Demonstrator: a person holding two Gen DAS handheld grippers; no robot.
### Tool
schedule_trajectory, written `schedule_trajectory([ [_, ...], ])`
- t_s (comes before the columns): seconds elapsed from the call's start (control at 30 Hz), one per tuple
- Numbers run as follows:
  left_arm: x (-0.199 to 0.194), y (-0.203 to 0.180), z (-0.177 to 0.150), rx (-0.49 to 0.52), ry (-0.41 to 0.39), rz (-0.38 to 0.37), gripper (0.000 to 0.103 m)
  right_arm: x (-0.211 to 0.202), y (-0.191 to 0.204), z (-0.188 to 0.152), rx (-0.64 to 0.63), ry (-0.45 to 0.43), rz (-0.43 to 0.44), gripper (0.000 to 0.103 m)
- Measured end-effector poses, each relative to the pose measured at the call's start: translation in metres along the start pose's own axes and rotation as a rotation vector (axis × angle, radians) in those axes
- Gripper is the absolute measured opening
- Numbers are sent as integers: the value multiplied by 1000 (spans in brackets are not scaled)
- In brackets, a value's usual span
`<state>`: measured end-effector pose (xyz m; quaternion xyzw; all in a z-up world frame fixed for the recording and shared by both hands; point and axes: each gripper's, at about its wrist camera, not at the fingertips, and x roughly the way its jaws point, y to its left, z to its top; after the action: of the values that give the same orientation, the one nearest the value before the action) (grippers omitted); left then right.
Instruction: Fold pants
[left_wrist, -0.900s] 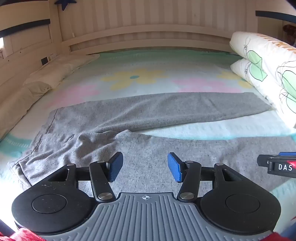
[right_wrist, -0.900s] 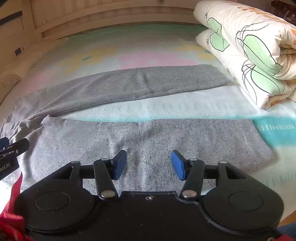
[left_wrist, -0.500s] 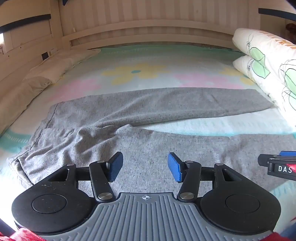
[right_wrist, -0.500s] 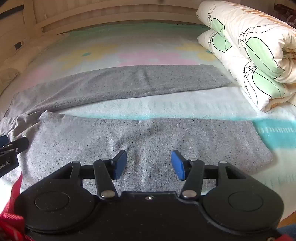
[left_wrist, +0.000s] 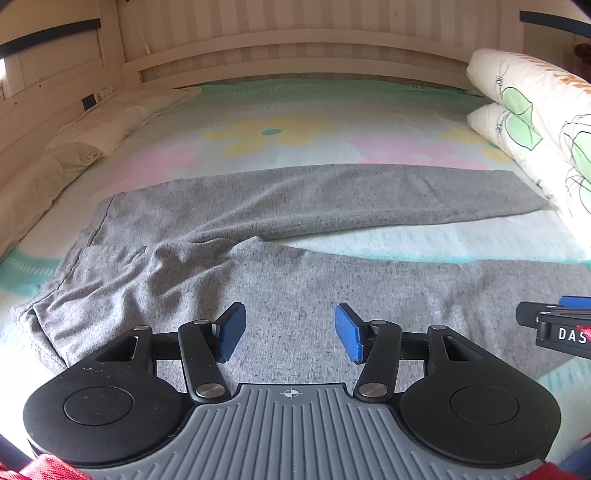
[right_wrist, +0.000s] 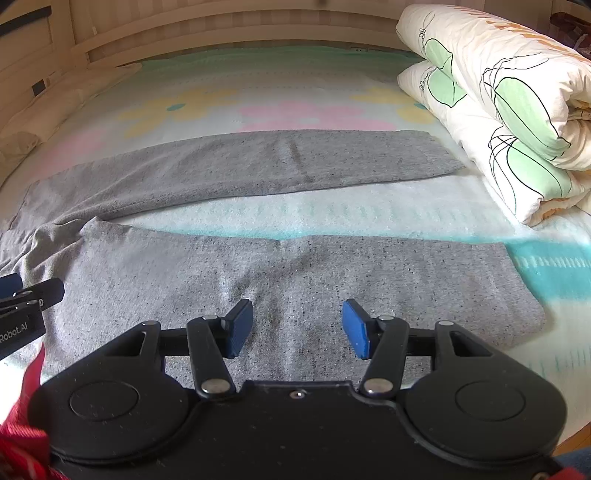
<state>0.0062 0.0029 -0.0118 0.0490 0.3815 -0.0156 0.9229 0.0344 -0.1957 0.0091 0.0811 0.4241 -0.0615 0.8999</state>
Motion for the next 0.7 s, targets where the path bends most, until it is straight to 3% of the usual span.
schedule_trajectory([
  [0.7, 2, -1, 1, -1, 13, -3, 52, 2, 3, -1, -11, 6, -1, 60],
])
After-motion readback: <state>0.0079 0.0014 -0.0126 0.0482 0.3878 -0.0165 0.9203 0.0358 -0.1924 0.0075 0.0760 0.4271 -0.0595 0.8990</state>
